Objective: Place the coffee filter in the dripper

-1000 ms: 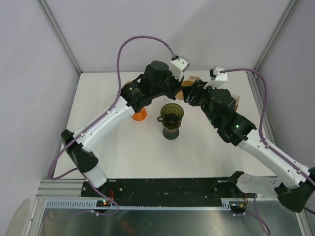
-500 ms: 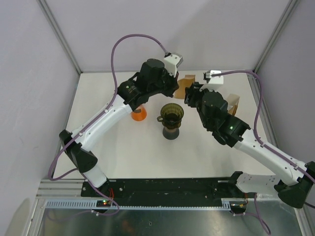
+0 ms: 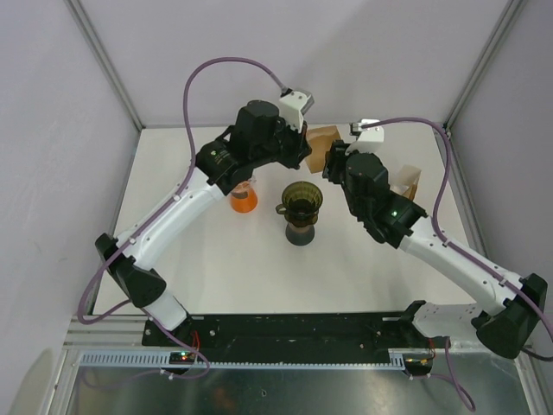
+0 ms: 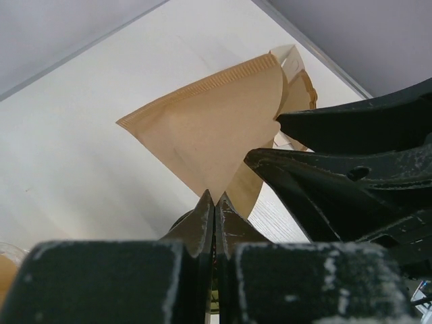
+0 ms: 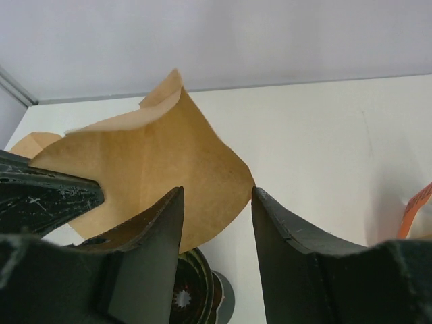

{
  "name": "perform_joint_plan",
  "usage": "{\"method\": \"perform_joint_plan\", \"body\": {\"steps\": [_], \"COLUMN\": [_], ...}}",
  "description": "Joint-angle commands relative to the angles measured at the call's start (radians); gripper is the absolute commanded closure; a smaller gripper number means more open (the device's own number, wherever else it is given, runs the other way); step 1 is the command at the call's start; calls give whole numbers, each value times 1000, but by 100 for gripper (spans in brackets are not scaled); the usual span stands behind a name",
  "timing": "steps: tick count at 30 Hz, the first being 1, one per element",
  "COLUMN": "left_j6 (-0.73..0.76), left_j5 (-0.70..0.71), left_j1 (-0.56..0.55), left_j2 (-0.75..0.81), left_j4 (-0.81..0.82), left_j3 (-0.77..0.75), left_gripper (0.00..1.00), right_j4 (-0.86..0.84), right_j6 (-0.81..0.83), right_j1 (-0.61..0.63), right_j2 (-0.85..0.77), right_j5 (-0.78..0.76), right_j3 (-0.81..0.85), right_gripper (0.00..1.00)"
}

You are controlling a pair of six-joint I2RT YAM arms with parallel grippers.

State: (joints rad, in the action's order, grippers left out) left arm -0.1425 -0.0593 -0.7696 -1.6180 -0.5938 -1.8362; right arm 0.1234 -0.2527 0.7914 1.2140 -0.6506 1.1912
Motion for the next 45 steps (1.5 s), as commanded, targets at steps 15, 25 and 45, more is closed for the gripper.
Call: {"method": "perform_joint_plan", "body": {"steps": [15, 25, 45], "left_j6": [-61, -36, 113], "left_j5": [-123, -130, -364], "left_j1": [51, 53, 245], "left_j2": [66, 78, 274], "left_j4": [14, 14, -101], "left_j3": [25, 54, 175], "left_gripper": [100, 96, 12], "right_j4": [-95, -135, 994], "right_j6": [-69, -48, 6], "right_j1": [-86, -96, -103], "right_j2": [-79, -92, 312], "right_j5": [245, 258, 654], "right_j3": [-59, -58, 716], "right_gripper": [48, 94, 100]}}
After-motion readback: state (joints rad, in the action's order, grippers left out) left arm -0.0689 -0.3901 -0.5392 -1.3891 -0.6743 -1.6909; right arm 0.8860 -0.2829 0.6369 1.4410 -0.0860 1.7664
